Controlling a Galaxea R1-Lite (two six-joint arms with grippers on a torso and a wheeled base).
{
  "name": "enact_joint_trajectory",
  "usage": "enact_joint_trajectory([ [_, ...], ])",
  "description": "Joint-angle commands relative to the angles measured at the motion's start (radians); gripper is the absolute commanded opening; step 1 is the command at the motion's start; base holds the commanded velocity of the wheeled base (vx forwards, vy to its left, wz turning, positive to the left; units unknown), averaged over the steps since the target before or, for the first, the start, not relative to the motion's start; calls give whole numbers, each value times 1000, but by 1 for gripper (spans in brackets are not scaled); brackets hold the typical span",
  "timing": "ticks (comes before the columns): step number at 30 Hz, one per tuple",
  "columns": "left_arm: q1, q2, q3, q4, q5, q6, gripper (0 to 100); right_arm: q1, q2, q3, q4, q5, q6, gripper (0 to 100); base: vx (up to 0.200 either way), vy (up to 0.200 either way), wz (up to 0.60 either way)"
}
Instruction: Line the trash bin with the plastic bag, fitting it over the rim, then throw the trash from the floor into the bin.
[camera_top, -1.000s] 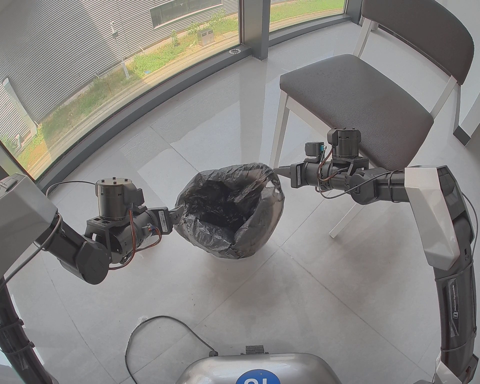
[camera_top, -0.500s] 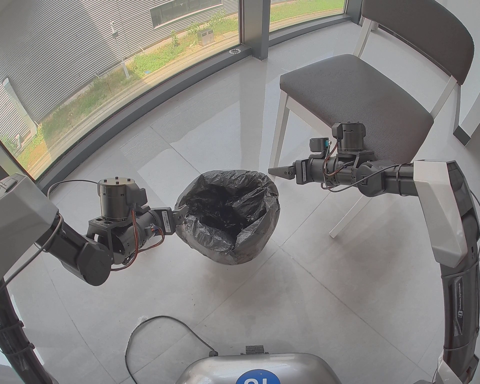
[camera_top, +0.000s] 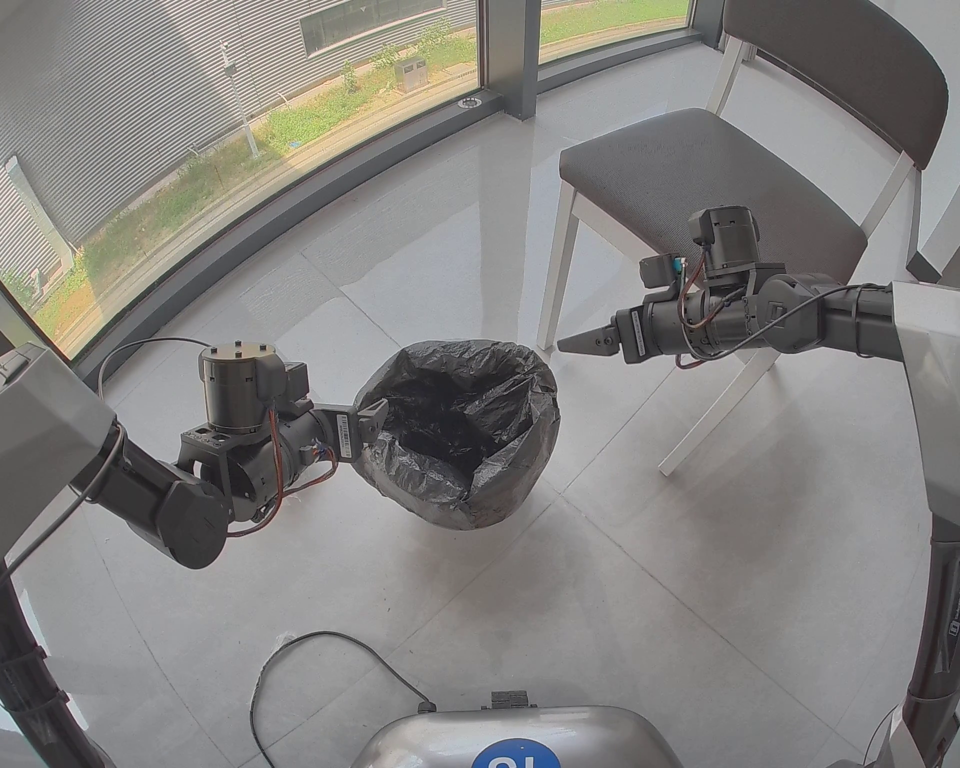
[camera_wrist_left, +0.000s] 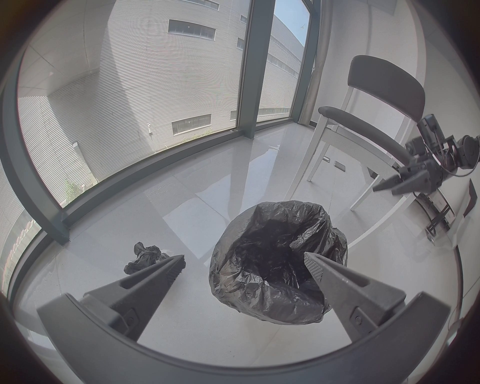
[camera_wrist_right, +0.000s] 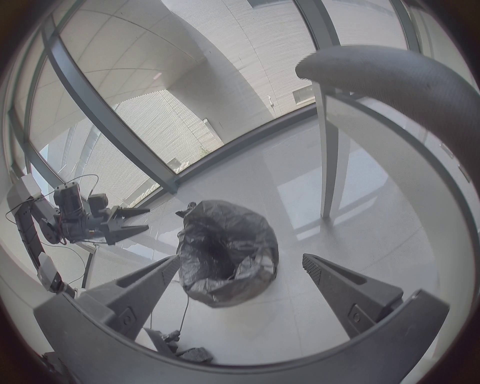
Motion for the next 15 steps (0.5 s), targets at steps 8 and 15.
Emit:
enact_joint_trajectory([
  [8,-38,-15,1,11,8,17,100,-7,-188,293,12,-39,-9,100,0,0,0],
  [15,-72,-32,4,95,126,121,100,5,-233,342,13,-39,-12,100,0,0,0],
])
